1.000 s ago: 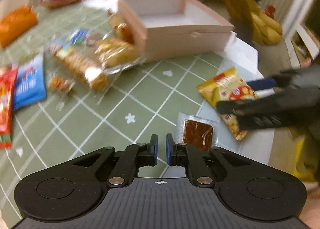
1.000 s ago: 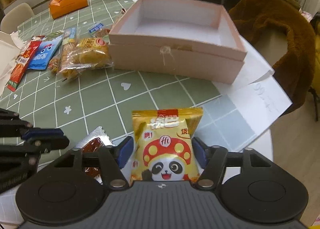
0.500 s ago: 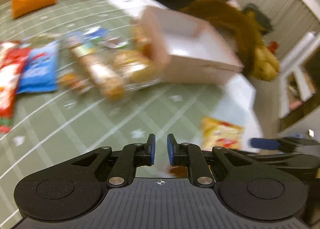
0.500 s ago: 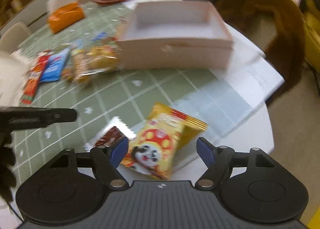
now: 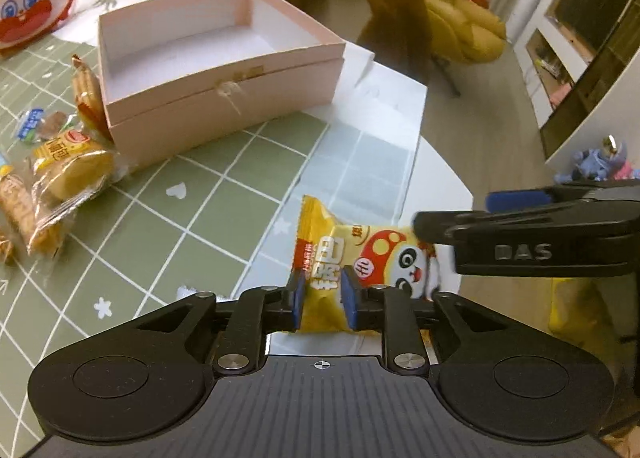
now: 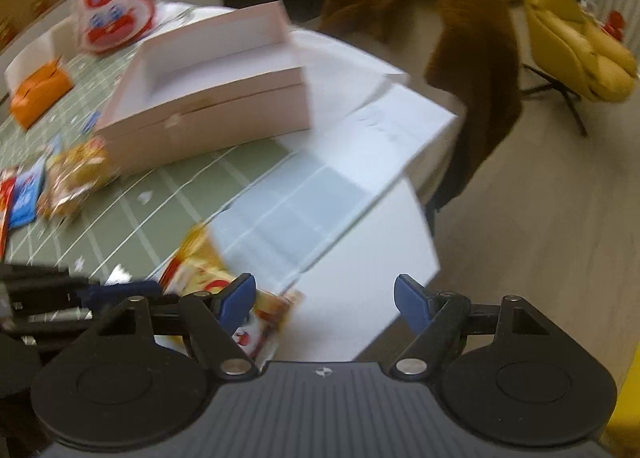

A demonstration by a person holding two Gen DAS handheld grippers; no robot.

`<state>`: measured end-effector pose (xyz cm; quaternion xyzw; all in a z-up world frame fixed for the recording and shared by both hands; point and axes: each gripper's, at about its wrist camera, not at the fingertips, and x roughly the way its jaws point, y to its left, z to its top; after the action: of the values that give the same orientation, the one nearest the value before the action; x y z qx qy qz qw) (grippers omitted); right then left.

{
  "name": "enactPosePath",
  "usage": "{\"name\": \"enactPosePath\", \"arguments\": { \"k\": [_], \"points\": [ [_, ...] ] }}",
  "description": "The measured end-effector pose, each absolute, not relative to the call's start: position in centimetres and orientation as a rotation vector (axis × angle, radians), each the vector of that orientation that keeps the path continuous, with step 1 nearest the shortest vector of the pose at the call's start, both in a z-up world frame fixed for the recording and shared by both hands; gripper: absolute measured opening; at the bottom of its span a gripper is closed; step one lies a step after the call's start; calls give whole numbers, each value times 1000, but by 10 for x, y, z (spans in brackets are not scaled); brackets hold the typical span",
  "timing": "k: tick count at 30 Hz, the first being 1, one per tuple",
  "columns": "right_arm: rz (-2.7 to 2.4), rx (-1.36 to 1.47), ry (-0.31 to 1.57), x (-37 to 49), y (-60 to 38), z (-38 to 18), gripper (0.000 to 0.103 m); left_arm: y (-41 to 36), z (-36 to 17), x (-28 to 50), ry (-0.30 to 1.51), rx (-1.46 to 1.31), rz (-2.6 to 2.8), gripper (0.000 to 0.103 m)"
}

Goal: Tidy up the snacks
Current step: 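Grasp the yellow panda snack bag with the left gripper and lift it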

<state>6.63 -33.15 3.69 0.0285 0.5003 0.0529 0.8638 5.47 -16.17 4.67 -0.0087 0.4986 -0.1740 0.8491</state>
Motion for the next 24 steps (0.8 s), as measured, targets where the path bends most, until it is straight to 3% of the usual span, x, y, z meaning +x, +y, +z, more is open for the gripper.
{"name": "enactPosePath", "arguments": {
  "k": [5,9,14,18,22,24],
  "points": [
    [269,49,1073,61,-330,38,78,-152,44,71,1030,-18,-312,34],
    [366,30,1118,60,-311,29,77,-132,46,92,1032,-56,-247,30],
    [448,38,1115,72,-272,24,63,-87,72,91,958,-185,-183,31],
    [515,67,1126,88,-234,27,63,-44,79,73,938,-257,-90,30],
    [529,22,1116,69,-218,37,75,-5,73,46,949,-329,-18,30],
    [546,-27,1120,54,-218,38,75,5,67,36,963,-355,-18,30]
  ]
}}
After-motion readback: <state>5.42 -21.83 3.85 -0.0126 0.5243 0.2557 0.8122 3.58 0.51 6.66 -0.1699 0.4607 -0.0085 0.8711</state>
